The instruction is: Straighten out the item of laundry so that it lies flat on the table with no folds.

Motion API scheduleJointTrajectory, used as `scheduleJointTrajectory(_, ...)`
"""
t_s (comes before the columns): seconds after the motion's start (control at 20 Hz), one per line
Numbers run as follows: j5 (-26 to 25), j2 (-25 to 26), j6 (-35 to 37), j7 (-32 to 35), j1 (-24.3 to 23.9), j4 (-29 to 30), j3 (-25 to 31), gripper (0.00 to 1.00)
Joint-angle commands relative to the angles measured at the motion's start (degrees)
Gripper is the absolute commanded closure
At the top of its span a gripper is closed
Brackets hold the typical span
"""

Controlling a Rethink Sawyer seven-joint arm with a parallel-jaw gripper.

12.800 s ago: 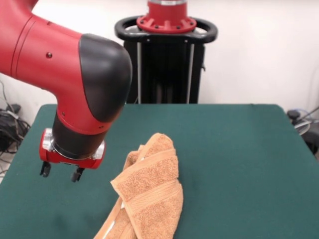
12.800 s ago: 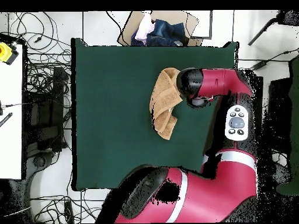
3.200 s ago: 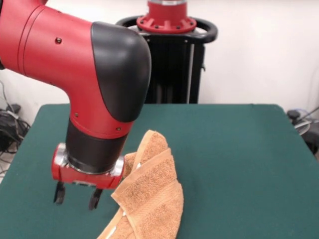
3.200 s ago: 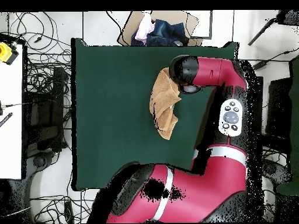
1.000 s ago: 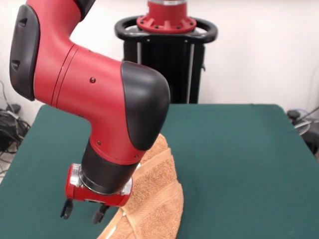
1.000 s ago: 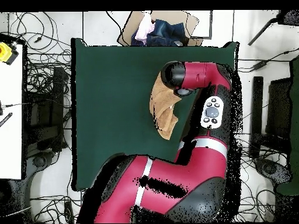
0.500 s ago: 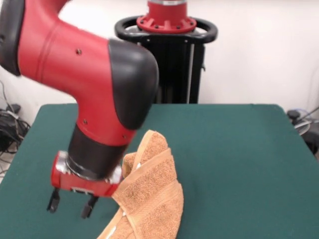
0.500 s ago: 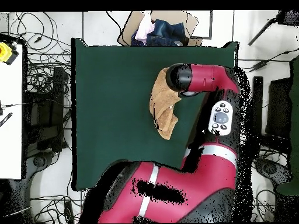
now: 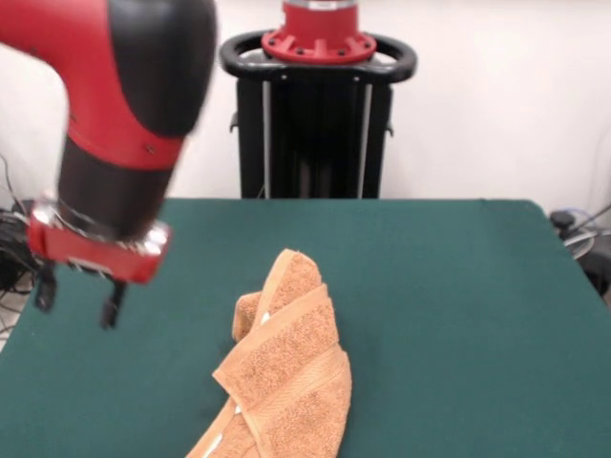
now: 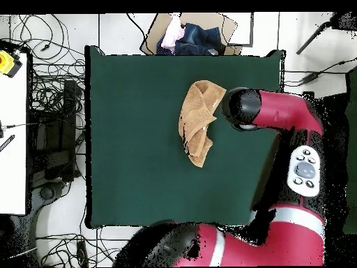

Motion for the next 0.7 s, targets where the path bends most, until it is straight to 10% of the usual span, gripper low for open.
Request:
scheduleJointTrajectory(0.05, -0.2, -6.1, -1.6, -6.7, -1.9, 13.9, 8.4, 0.0)
scheduleJointTrajectory(0.7, -7.1, -2.2, 15.3, -7.7, 4.3, 5.6, 1.6, 0.0)
